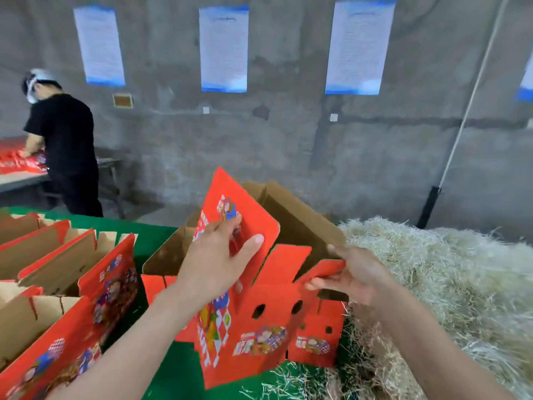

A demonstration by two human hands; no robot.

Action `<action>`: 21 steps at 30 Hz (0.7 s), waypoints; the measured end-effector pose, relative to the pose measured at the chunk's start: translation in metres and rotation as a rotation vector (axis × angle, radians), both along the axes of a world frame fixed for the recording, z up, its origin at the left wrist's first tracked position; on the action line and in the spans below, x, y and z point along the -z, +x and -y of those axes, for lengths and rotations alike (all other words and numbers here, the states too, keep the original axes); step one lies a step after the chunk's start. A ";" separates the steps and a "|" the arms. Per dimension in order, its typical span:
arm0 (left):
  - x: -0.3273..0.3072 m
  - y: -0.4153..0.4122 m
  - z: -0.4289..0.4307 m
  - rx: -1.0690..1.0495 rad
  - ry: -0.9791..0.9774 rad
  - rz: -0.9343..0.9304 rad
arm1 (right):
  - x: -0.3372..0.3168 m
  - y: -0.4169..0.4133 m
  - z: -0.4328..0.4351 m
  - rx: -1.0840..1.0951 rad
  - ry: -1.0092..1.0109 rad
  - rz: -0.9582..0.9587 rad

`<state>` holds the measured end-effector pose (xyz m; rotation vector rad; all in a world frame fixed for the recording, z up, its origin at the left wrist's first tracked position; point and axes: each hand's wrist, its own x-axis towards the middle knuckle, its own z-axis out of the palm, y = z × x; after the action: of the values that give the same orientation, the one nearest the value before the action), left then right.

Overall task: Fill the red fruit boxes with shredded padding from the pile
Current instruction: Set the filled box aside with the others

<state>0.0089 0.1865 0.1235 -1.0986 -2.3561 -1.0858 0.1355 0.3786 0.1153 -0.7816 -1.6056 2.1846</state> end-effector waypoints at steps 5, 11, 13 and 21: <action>-0.003 -0.017 -0.024 0.350 0.086 -0.026 | -0.022 -0.017 -0.022 0.133 -0.032 -0.154; -0.006 -0.074 -0.088 0.297 0.052 0.028 | -0.042 -0.060 -0.061 0.261 0.003 -0.229; -0.005 -0.096 -0.122 0.241 0.039 0.084 | -0.041 -0.081 -0.075 0.311 0.120 -0.248; -0.001 -0.162 -0.249 0.455 0.146 0.628 | -0.030 -0.150 -0.168 0.484 0.335 -0.200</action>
<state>-0.1532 0.4360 0.1241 -1.4396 -2.4526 -1.9771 -0.0142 0.5465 0.1450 -0.7288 -1.4445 1.5543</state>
